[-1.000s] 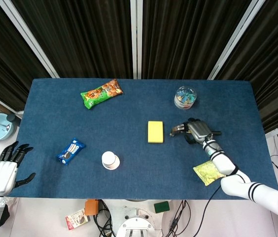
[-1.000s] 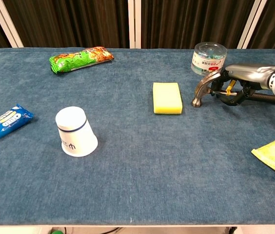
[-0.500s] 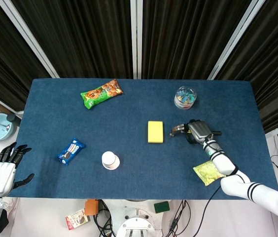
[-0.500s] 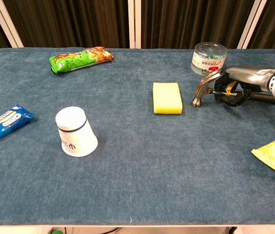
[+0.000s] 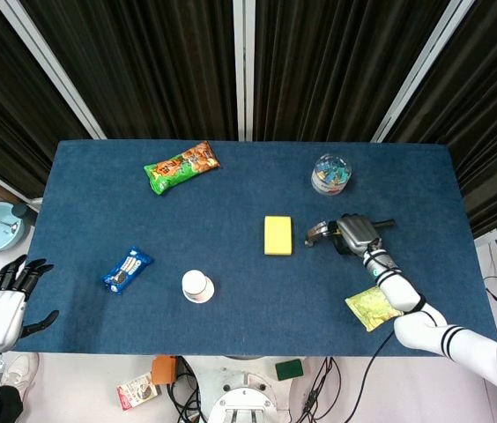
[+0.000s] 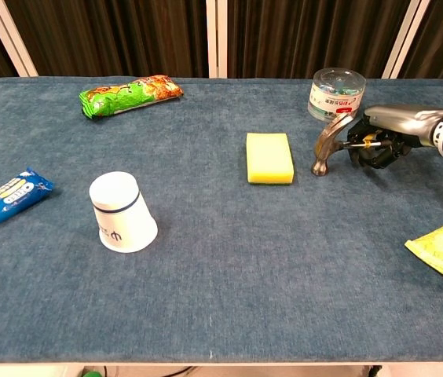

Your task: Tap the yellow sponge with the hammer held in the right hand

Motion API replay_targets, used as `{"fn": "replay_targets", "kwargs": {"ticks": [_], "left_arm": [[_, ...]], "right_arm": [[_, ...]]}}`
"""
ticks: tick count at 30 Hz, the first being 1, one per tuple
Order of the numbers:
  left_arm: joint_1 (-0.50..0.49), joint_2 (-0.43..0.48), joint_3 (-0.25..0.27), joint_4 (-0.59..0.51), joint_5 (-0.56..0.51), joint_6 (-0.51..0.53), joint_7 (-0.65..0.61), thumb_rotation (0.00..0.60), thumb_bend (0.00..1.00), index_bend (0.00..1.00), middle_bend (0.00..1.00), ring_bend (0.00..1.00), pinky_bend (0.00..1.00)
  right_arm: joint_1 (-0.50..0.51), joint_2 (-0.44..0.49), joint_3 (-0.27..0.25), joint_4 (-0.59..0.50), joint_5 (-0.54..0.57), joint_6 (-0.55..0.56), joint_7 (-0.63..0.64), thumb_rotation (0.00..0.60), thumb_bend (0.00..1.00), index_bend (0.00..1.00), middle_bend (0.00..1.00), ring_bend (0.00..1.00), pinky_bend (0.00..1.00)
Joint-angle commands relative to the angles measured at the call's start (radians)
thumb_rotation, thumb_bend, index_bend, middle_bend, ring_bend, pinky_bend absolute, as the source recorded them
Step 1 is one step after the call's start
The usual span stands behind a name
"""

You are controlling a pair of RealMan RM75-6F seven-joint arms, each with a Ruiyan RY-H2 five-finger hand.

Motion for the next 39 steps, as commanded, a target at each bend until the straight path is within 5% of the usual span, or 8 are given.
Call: {"fn": "replay_targets", "kwargs": {"ticks": [1,20,31,39], "left_arm": [[0.001,-0.001,0.0,0.001,0.0,0.0,-0.001,0.6,0.15,0.2,0.17,0.05,0.11],[0.006,0.008,-0.001,-0.01,0.003,0.008,0.005,0.6,0.14,0.2,0.17,0.05,0.11],[0.007,0.014,-0.001,-0.021,0.004,0.007,0.014,0.6,0.14,0.2,0.17,0.05,0.11],[0.008,0.011,-0.002,-0.012,-0.004,0.001,0.008,0.6,0.15,0.2,0.17,0.05,0.11]], "right_arm": [[-0.001,0.0,0.002,0.0,-0.013,0.009,0.017,0.6,1.0,0.64,0.56,0.35,0.4],[-0.021,0.051,0.014,-0.092,-0.108,0.117,0.129,0.6,1.0,0.96,0.81,0.72,0.83],[0.034,0.084,0.073,-0.263,0.011,0.084,-0.046,0.6,1.0,0.98,0.85,0.79,0.9],[0.078,-0.005,0.083,-0.191,0.143,-0.003,-0.051,0.6,1.0,0.99,0.85,0.79,0.9]]}}
